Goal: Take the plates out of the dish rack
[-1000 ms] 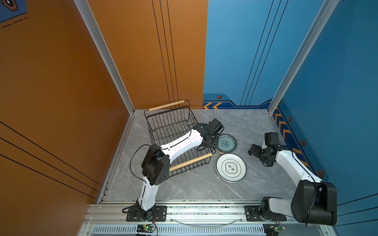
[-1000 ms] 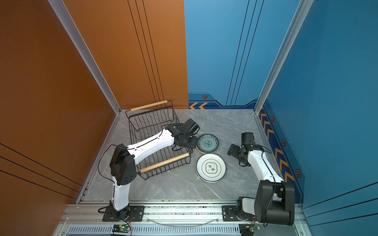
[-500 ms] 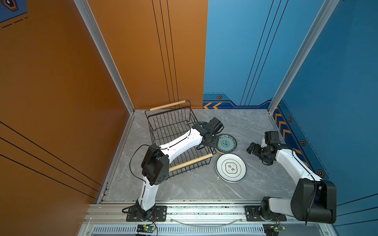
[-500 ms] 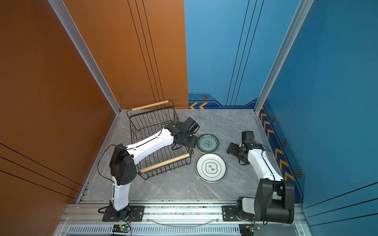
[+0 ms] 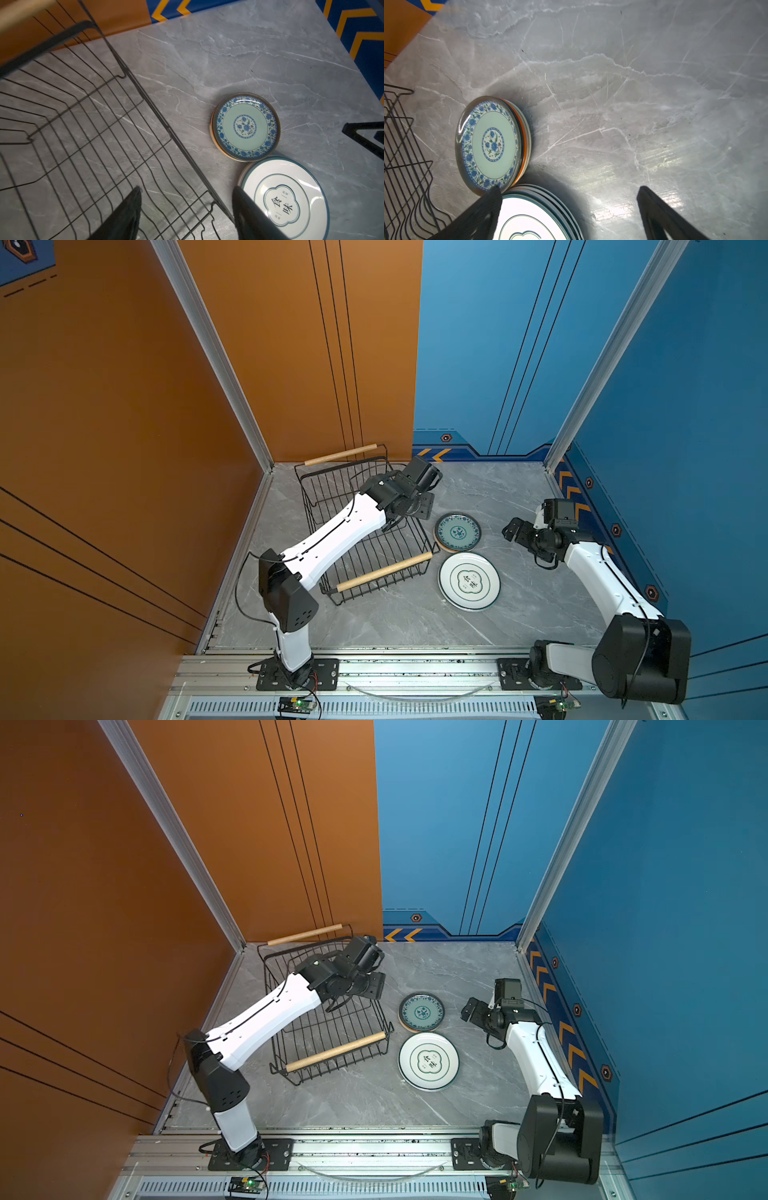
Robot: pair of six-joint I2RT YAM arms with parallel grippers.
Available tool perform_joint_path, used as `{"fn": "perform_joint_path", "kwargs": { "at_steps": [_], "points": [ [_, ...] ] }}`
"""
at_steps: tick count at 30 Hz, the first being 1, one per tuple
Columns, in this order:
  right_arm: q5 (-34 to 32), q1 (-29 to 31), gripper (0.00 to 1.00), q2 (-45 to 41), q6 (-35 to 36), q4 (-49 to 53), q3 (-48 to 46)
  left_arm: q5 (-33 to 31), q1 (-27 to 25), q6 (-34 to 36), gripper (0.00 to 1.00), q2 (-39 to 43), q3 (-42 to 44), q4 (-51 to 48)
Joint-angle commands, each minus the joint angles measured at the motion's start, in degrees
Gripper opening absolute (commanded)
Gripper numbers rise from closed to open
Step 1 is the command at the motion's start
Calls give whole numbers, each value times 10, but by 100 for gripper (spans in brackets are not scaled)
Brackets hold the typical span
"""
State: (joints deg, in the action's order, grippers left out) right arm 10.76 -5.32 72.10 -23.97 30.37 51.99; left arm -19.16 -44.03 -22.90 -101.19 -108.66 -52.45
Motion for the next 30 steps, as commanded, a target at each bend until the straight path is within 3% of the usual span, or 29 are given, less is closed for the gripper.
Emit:
{"fn": "perform_joint_path", "kwargs": {
  "at_steps": [1, 5, 10, 14, 15, 16, 21, 24, 30],
  "points": [
    [-7, -5, 100, -35, -6, -49, 16, -122, 15, 28, 72, 69, 20, -18],
    [-29, -6, 100, -62, -10, -87, 21, -193, 67, 31, 78, 128, 56, -14],
    [-170, -1, 100, -99, -35, -152, 2, -211, 193, 16, 84, 200, 172, 52],
    [-262, 4, 100, -115, -8, -218, -33, -141, 290, 27, 85, 262, 299, 172],
    [-271, 4, 100, -115, 6, -234, -41, -104, 314, 28, 95, 276, 332, 205],
    [-280, 5, 100, -117, 12, -248, -54, -85, 332, 46, 98, 291, 374, 258],
    [-313, 5, 100, -127, 28, -458, -193, -85, 347, 126, 98, 372, 576, 519],
    [-290, 10, 100, -110, 84, -502, -220, -76, 354, 143, 98, 409, 670, 627],
    [-308, 22, 100, -57, 115, -491, -212, -163, 390, 99, 98, 435, 705, 612]
  ]
}}
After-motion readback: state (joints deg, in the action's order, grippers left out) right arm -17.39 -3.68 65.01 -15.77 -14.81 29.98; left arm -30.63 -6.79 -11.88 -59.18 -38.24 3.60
